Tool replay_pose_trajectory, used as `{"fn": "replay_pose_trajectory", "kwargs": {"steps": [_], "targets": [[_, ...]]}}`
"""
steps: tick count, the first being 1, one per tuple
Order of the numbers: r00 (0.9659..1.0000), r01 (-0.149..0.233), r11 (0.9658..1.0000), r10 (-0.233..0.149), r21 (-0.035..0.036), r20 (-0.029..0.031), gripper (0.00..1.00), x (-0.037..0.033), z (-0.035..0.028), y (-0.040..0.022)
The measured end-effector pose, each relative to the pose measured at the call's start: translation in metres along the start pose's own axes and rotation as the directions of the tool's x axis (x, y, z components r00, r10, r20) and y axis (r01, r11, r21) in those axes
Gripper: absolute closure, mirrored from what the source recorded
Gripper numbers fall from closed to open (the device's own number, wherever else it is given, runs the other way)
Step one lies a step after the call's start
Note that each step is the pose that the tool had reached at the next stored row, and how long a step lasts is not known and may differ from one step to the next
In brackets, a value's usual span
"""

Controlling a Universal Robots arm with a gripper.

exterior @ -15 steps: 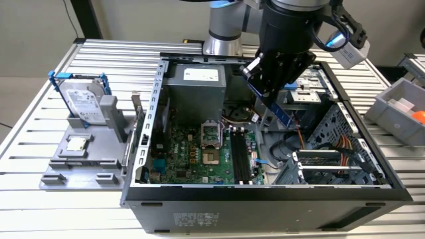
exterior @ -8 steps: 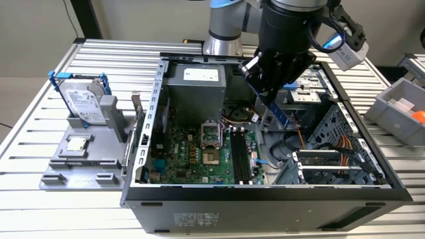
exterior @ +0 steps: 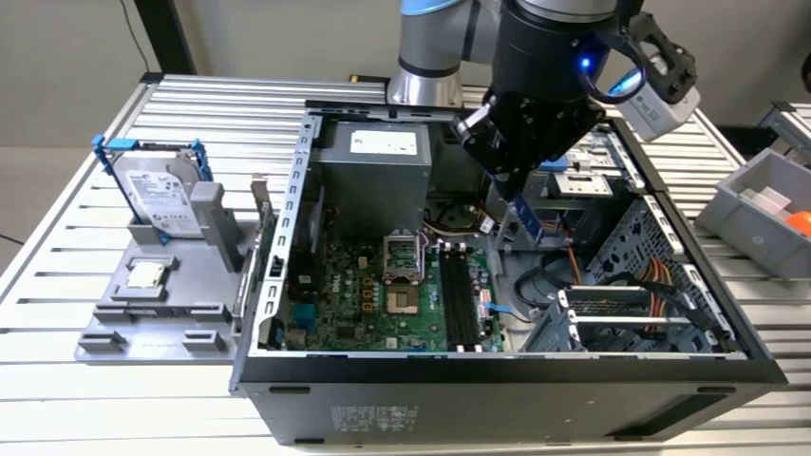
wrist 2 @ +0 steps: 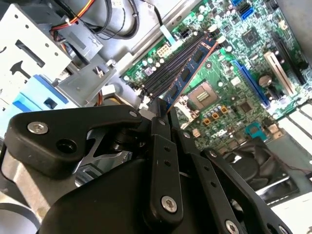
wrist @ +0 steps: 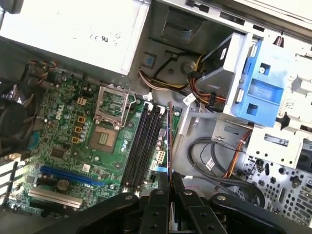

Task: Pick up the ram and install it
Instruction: 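Insert the ram into the slot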

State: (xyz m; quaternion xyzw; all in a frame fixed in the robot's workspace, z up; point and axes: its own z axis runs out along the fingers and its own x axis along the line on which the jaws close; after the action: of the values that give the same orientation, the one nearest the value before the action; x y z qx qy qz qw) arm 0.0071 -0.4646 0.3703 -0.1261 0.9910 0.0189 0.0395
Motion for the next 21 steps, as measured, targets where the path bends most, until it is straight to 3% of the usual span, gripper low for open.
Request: {"fn": "replay_pose_trajectory", "kwargs": {"steps": [4, 8, 11, 15, 21], "targets": [[0.999, -0.045, 0.999, 0.045, -0.0037, 0.0006, 1.0, 0.0001, 0.0, 0.0], [0.9955, -0.095, 0.9954, 0.095, -0.0037, 0.001, 1.0, 0.0003, 0.0, 0.0], [0.9914, -0.131, 0.9914, 0.131, -0.0022, -0.0046, 1.0, 0.0003, 0.0, 0.0001], [0.9848, -0.173, 0.985, 0.172, -0.0009, -0.0187, 1.0, 0.0004, -0.0001, 0.0001], [0.9745, -0.223, 0.9747, 0.223, 0.0003, -0.02, 1.0, 0.0005, -0.0001, 0.0001]]}}
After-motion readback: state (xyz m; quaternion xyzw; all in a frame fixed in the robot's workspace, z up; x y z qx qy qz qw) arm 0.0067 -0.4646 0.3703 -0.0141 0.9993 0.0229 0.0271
